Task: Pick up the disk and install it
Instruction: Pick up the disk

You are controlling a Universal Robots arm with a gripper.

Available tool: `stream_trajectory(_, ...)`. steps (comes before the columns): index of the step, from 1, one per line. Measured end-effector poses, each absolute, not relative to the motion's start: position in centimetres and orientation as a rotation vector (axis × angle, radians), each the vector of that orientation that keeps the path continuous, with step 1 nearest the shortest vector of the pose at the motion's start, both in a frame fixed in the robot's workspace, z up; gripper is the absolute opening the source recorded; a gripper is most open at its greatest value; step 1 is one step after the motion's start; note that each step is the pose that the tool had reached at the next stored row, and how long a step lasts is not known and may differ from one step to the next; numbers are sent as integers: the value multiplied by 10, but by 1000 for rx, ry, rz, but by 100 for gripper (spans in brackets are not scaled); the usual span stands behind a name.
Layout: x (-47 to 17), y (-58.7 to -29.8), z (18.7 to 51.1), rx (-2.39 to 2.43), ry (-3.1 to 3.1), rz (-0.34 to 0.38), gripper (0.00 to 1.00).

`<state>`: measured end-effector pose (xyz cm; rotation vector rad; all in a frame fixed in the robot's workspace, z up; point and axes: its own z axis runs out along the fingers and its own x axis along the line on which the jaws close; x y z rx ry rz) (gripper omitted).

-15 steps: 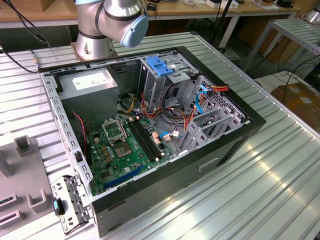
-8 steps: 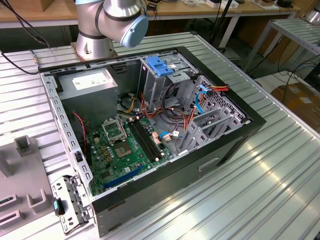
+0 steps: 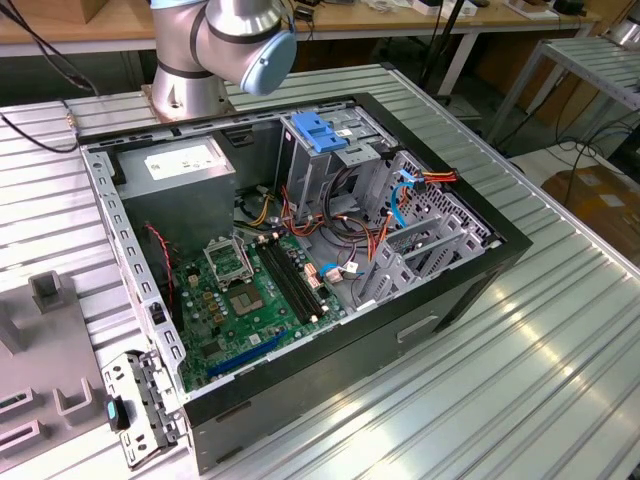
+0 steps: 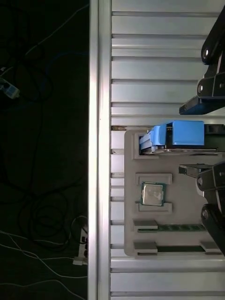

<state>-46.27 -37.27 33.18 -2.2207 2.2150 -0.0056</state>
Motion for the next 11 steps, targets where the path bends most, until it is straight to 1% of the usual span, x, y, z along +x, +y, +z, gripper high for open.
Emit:
stream_trajectory(9,-467,-373,316,-2223,2206,2,54)
stream_trajectory(11,-467,-373,307,-2203,2226,2,54)
